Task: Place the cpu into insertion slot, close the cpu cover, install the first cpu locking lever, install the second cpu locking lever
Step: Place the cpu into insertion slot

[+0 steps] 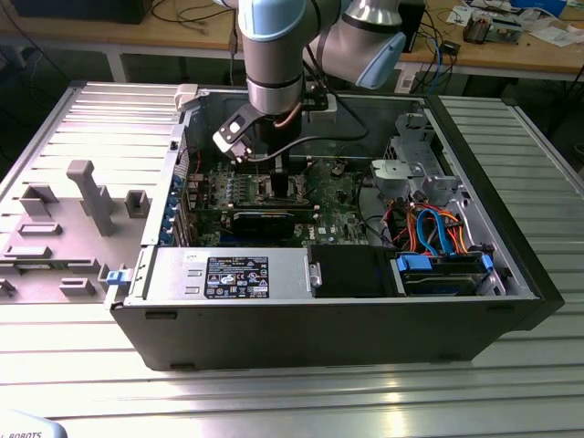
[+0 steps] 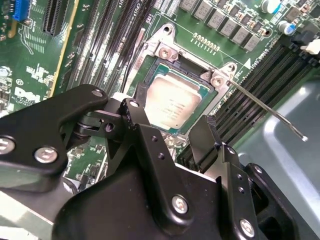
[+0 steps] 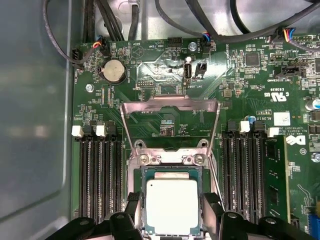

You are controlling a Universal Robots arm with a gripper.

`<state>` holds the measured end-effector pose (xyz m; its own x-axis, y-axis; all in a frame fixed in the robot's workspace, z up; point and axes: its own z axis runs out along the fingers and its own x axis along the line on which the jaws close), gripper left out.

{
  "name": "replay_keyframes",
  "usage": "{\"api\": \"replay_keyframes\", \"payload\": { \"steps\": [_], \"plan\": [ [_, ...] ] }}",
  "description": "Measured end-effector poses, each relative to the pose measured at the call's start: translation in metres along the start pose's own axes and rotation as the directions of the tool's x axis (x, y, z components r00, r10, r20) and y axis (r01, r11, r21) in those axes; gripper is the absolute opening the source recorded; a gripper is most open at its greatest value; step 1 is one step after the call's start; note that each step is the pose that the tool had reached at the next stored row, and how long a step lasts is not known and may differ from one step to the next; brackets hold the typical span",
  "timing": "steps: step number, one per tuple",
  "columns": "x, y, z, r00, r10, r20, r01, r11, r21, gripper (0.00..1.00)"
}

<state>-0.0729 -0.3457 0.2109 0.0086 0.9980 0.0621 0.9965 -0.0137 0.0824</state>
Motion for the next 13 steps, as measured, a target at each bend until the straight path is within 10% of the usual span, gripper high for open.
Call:
{"api": "replay_keyframes", "payload": {
  "steps": [13],
  "plan": [
    [0.0001, 0.0002, -0.0019, 1.0000, 0.000, 0.0002, 0.000, 1.0000, 0.0013, 0.52]
  ]
}}
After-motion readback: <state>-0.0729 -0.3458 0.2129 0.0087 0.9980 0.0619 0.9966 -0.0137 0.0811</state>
